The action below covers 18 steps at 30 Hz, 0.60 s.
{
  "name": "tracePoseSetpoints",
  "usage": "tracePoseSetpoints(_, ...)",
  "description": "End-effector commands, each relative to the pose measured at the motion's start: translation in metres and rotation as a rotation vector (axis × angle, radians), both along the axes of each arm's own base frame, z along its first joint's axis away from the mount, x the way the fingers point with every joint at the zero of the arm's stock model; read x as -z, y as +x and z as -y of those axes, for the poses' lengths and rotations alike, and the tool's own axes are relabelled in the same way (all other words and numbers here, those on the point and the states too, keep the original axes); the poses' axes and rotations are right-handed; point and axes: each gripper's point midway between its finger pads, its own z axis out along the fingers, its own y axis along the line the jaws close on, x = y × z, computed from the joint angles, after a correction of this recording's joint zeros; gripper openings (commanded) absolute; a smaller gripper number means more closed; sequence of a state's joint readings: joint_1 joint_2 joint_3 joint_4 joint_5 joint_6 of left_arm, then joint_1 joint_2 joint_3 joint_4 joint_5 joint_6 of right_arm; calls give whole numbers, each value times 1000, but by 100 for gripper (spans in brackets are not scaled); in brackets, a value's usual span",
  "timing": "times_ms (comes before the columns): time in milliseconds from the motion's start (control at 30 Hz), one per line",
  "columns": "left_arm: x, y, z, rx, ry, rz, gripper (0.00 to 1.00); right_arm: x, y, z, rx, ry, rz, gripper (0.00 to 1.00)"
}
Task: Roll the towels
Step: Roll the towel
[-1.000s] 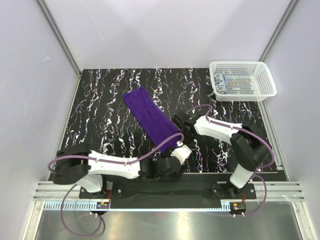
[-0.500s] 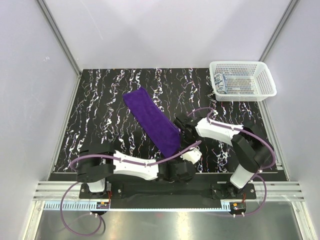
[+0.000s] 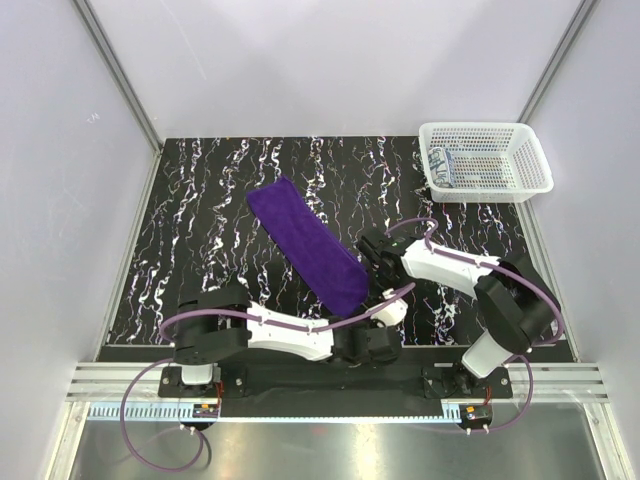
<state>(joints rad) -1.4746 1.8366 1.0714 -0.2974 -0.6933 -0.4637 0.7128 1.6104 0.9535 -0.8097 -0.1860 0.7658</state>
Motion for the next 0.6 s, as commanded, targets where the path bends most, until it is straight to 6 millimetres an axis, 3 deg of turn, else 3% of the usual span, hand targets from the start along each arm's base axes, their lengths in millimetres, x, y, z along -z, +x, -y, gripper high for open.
tracePoseSetpoints(0,-11,8,4,-28,-15,42,34,-9,-5,6,-5,16,-1,16)
tracePoseSetpoints(67,-11,7,5,-22,-17,39,24,-9,-6,7,-4,17,-4,16)
tracePoseSetpoints(267,-10,-3,14,64,-36,-21,8,-11,-4,8,0,14,9,20)
tracePoseSetpoints(367,-16,-6,18,85,-72,-49,0,-16,3,15,19,0,33,40)
tracePoseSetpoints(467,-15,-12,19,106,-87,-80,0,-22,13,26,43,-25,74,72)
tracePoseSetpoints(567,-12,-16,18,122,-84,-110,0,-29,26,37,71,-53,117,86)
